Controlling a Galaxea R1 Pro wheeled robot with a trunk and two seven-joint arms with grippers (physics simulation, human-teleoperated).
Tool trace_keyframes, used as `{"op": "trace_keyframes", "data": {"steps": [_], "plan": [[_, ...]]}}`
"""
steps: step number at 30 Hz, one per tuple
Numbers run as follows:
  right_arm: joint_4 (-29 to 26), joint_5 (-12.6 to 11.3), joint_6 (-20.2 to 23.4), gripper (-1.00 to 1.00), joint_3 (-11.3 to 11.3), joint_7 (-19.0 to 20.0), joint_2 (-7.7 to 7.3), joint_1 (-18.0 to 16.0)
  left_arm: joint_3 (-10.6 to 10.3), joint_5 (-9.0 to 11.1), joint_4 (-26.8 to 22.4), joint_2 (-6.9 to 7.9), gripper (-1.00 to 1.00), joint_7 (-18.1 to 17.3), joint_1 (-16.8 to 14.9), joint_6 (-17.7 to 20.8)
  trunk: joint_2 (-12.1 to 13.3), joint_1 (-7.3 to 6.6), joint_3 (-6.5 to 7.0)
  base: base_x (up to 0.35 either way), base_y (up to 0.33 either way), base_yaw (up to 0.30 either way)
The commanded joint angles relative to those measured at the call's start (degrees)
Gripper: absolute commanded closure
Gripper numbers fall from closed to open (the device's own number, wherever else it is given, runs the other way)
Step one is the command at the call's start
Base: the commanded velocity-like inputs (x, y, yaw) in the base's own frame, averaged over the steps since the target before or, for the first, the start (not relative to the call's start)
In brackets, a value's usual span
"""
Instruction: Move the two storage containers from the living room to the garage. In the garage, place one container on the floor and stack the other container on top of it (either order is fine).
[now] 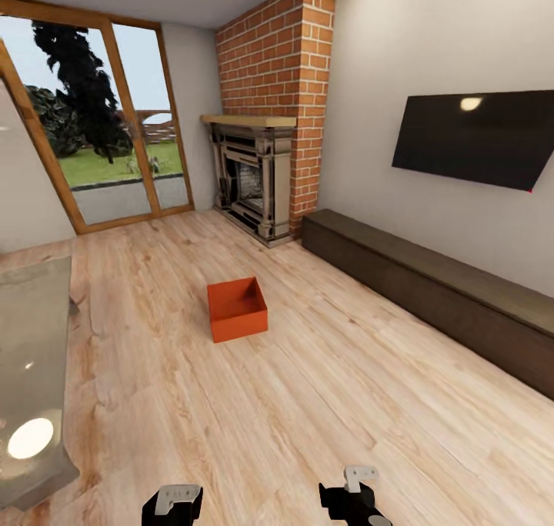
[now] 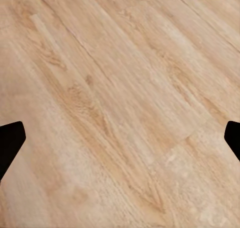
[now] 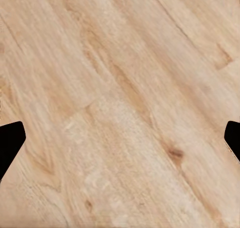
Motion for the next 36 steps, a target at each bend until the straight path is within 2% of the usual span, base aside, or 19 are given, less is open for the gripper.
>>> {"op": "trace_keyframes", "data": {"steps": [1,18,36], "plan": [[0.0,0.0,-0.2,-1.0,0.1,-0.1,0.0,0.0,0.1,0.0,0.1,-0.02,-1.0,-0.1,-0.1,-0.2,0.0,0.03,-0.07,0.346,-0.13,0.274],[0.1,0.0,-0.2,-1.0,0.1,-0.1,0.0,0.0,0.1,0.0,0.0,-0.02,-1.0,-0.1,-0.1,-0.2,0.0,0.03,-0.4,0.346,-0.13,0.274],[0.0,0.0,-0.2,-1.0,0.1,-0.1,0.0,0.0,0.2,0.1,0.1,-0.02,-1.0,-0.1,-0.1,-0.2,0.0,0.03,-0.43,0.346,-0.129,0.024]]}}
